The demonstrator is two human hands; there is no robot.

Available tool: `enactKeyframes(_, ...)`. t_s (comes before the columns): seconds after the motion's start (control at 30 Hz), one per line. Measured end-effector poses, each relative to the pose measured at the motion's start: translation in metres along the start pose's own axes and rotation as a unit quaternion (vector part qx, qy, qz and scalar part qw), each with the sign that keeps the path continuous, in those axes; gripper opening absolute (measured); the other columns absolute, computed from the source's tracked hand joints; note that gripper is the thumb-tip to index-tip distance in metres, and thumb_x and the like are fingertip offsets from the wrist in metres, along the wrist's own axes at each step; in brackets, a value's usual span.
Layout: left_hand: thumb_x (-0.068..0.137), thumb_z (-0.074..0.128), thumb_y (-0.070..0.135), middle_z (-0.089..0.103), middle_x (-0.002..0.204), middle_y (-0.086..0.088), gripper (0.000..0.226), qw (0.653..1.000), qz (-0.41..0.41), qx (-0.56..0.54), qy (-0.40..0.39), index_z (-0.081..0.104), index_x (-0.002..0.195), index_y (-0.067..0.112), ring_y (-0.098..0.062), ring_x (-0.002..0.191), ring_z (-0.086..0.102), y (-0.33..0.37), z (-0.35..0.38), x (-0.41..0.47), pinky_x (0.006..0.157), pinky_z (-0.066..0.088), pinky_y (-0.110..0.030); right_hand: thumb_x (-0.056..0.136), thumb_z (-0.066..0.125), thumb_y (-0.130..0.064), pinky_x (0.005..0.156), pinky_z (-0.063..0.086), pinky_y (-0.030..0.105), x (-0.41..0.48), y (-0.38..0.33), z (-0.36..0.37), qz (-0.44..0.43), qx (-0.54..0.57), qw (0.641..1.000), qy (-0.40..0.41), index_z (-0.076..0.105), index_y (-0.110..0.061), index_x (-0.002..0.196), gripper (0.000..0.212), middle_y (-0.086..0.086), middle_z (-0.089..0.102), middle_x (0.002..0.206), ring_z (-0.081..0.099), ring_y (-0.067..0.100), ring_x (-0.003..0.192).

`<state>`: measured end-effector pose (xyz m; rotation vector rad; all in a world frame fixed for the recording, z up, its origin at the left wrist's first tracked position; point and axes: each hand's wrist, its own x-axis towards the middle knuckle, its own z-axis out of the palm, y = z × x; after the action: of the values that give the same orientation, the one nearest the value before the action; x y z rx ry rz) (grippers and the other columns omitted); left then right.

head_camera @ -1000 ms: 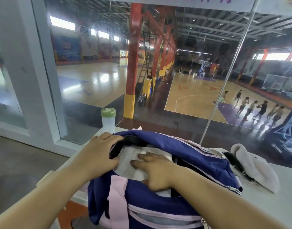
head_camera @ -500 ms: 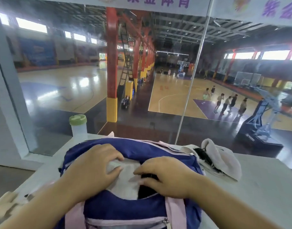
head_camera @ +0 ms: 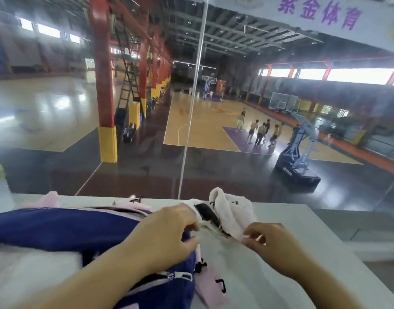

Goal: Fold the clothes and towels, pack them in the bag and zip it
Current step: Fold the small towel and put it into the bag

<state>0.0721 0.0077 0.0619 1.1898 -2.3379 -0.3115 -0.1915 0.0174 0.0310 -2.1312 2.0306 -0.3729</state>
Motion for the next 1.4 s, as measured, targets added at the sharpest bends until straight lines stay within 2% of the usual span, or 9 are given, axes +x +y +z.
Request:
enactKeyframes(0.3, 0.084, 0.051, 0.030, 0.065, 0.090, 0.002, 0.018, 0.988, -0.096, 0.002, -0.121, 0.066, 0.085, 0.020, -0.018, 0.081, 0.060, 0.013, 0.097, 0.096, 0.080, 0.048, -0.034, 0.072, 0.068, -0.055, 0.087, 0.049, 0.040, 0.056, 0.050, 0.046, 0.082, -0.055, 0.994, -0.053, 0.039, -0.026, 0.125, 0.067, -0.001, 0.042, 0.121, 0.051, 0.023, 0.107)
enactKeyframes(0.5, 0.095, 0.041, 0.043, 0.051, 0.066, 0.003, 0.042, 0.953, -0.205, -0.042, -0.218, 0.045, 0.060, 0.020, -0.019, 0.070, 0.052, 0.007, 0.134, 0.108, 0.063, 0.039, -0.032, 0.093, 0.046, -0.025, 0.080, 0.045, 0.030, 0.060, 0.072, 0.051, 0.039, 0.001, 0.999, 0.024, 0.058, -0.021, 0.117, 0.027, 0.000, 0.055, 0.115, 0.057, 0.022, 0.097)
enactKeyframes(0.67, 0.089, 0.035, 0.061, 0.064, 0.070, 0.002, 0.058, 0.912, -0.268, -0.251, -0.184, 0.067, 0.076, 0.014, -0.016, 0.065, 0.056, 0.016, 0.145, 0.107, 0.077, 0.049, -0.035, 0.084, 0.060, -0.034, 0.066, 0.041, 0.026, 0.037, 0.076, 0.032, -0.002, 0.094, 0.994, 0.063, 0.067, -0.018, 0.081, 0.018, -0.005, 0.060, 0.083, 0.052, 0.010, 0.074)
enactKeyframes(0.77, 0.086, 0.054, 0.051, 0.062, 0.062, 0.004, 0.043, 0.919, -0.253, -0.290, -0.093, 0.064, 0.066, 0.013, -0.012, 0.059, 0.055, 0.024, 0.145, 0.107, 0.065, 0.046, -0.028, 0.079, 0.065, -0.042, 0.067, 0.042, 0.024, 0.017, 0.067, 0.026, -0.090, 0.151, 0.984, 0.031, 0.068, -0.019, 0.081, 0.024, -0.005, 0.058, 0.078, 0.050, 0.007, 0.071)
enactKeyframes(0.87, 0.082, 0.065, 0.029, 0.057, 0.059, 0.001, 0.030, 0.934, -0.233, -0.262, -0.064, 0.062, 0.068, 0.003, -0.012, 0.056, 0.052, 0.026, 0.143, 0.100, 0.062, 0.051, -0.037, 0.080, 0.069, -0.039, 0.072, 0.045, 0.016, 0.002, 0.064, 0.022, -0.116, 0.214, 0.969, -0.045, 0.071, -0.023, 0.095, 0.022, -0.005, 0.064, 0.089, 0.056, 0.006, 0.080)
enactKeyframes(1.1, 0.095, 0.044, 0.036, 0.066, 0.085, -0.011, 0.028, 0.935, -0.270, -0.228, -0.029, 0.059, 0.088, 0.013, -0.019, 0.070, 0.056, 0.022, 0.123, 0.084, 0.066, 0.047, -0.033, 0.089, 0.061, -0.032, 0.088, 0.044, 0.027, 0.019, 0.102, 0.029, 0.146, 0.192, 0.967, 0.077, 0.059, -0.017, 0.118, 0.033, 0.001, 0.058, 0.120, 0.058, 0.016, 0.100)
enactKeyframes(1.23, 0.087, 0.060, 0.035, 0.067, 0.092, -0.006, 0.023, 0.925, -0.256, -0.271, -0.070, 0.054, 0.099, 0.017, -0.013, 0.077, 0.062, 0.026, 0.117, 0.080, 0.061, 0.048, -0.023, 0.093, 0.050, -0.043, 0.101, 0.035, 0.035, 0.045, 0.120, 0.039, 0.216, 0.176, 0.960, 0.001, 0.032, -0.009, 0.142, 0.062, 0.008, 0.040, 0.145, 0.042, 0.027, 0.129)
enactKeyframes(1.3, 0.078, 0.072, 0.030, 0.067, 0.100, 0.004, 0.039, 0.914, -0.235, -0.301, -0.135, 0.049, 0.108, 0.027, -0.007, 0.087, 0.065, 0.030, 0.118, 0.075, 0.062, 0.050, -0.017, 0.092, 0.053, -0.041, 0.094, 0.037, 0.034, 0.058, 0.121, 0.044, 0.206, 0.179, 0.961, -0.045, 0.039, -0.009, 0.134, 0.055, 0.009, 0.048, 0.135, 0.046, 0.027, 0.123)
enactKeyframes(1.4, 0.076, 0.072, 0.020, 0.066, 0.102, 0.007, 0.049, 0.929, -0.209, -0.266, -0.152, 0.044, 0.114, 0.033, -0.005, 0.090, 0.063, 0.032, 0.120, 0.068, 0.066, 0.048, -0.016, 0.085, 0.064, -0.037, 0.065, 0.034, 0.030, 0.067, 0.121, 0.050, 0.180, 0.151, 0.968, -0.090, 0.049, -0.017, 0.077, 0.026, 0.003, 0.053, 0.086, 0.049, 0.022, 0.086)
